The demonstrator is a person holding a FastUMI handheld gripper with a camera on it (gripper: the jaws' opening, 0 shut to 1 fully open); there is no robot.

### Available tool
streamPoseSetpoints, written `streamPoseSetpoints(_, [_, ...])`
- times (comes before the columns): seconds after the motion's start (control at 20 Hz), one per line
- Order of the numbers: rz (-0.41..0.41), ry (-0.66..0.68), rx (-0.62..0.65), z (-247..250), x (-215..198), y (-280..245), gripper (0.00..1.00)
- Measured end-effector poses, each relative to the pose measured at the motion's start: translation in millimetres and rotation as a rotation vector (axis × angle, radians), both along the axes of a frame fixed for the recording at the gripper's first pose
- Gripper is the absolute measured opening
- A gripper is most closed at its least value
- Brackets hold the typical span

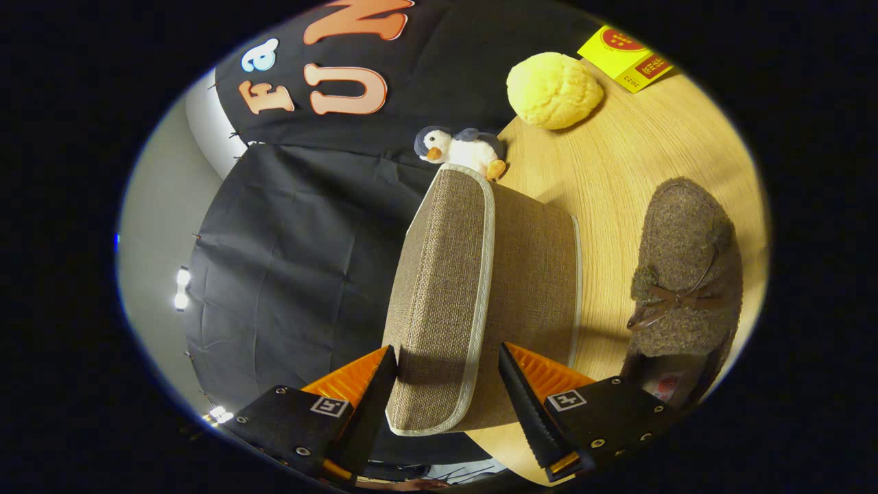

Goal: Open the storage box then place both shoes into the box .Put the left shoe in first, then the right shoe, with the right side of both shoes facing outward in a uniform manner.

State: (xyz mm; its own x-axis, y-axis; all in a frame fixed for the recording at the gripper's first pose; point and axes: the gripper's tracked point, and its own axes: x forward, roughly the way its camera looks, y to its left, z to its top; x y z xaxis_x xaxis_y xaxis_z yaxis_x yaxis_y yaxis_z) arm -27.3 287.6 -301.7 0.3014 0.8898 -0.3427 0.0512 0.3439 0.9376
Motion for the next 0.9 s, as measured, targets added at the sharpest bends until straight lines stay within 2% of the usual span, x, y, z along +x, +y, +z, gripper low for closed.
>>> streamPoseSetpoints(0.05, [-0.008,0.002,0.022,4,1,1,0.89])
streamPoseSetpoints(0.2, [-0.046,0.018,0.029,9,5,-6,0.67])
streamPoseSetpoints(0.35, [-0.092,-0.01,0.02,21,13,-24,0.57])
streamPoseSetpoints(0.4, [-0.121,-0.011,0.032,27,20,-27,0.4])
streamPoseSetpoints(0.5, [-0.16,-0.02,0.075,42,27,-33,0.31])
streamPoseSetpoints(0.65, [-0.203,-0.056,0.169,76,35,-36,0.23])
streamPoseSetpoints(0.9, [-0.171,0.005,-0.004,31,27,-29,0.23])
